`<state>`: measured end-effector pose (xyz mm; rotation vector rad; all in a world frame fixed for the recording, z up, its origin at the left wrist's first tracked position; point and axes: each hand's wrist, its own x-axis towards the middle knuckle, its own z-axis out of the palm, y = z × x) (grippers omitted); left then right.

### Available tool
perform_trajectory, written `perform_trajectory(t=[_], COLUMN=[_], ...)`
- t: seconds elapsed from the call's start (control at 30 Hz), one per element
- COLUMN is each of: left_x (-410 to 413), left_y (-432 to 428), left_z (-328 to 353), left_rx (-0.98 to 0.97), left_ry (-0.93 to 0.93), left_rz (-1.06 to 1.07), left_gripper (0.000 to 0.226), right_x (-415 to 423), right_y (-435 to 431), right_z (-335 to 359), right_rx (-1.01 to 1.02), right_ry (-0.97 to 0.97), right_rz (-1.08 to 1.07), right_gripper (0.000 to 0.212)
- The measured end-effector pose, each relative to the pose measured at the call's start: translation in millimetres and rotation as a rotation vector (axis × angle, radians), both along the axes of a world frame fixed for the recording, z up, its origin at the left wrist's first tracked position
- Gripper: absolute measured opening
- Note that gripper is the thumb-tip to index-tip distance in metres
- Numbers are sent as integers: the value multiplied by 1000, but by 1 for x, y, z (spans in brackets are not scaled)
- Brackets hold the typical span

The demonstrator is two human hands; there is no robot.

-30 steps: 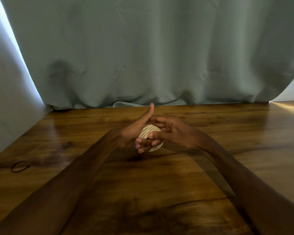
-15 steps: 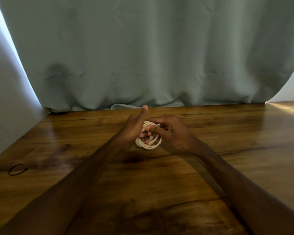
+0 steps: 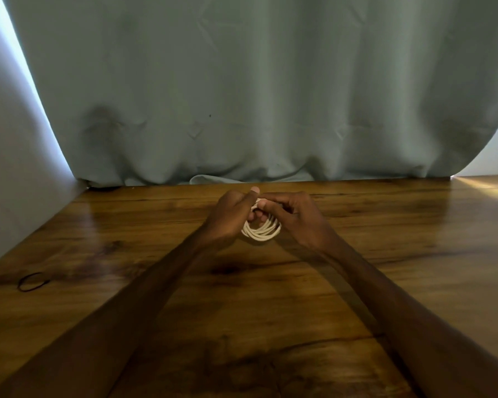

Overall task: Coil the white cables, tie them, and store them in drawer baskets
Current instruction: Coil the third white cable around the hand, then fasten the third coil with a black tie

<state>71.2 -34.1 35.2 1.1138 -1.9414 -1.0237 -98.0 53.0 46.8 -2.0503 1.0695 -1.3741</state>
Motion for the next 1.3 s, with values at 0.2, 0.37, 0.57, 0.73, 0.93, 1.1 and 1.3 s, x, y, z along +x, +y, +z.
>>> perform_trajectory(t=[0.2,0.37,0.57,0.73,0.93,1.1,1.3], left_x=[21,30,50,91,158,227,276], left_y=[26,33,49,53,45,27,19], left_z=[17,13,11,16,28,45,50], left_rx=[83,41,0,-68,-106,-124,-167], left_ry=[20,13,46,73,195,450,440], left_rz=[-150,-158,-32,45,212,386,495], left_gripper=[45,51,30,33,31,27,33], right_x=[-3,8,43,90,161,216,293], right_y=[-1,2,-1,-8,-29,-30,-17], right_z=[-5,-9,-15,-8,-12,-16,-15], right_rx=[98,142,204,238,420,385,-87], right_ry=[-65,-93,-169,-205,-389,78,504], right_rz=[39,31,29,47,225,192,473], right_gripper=[25,23,21,24,34,49,40])
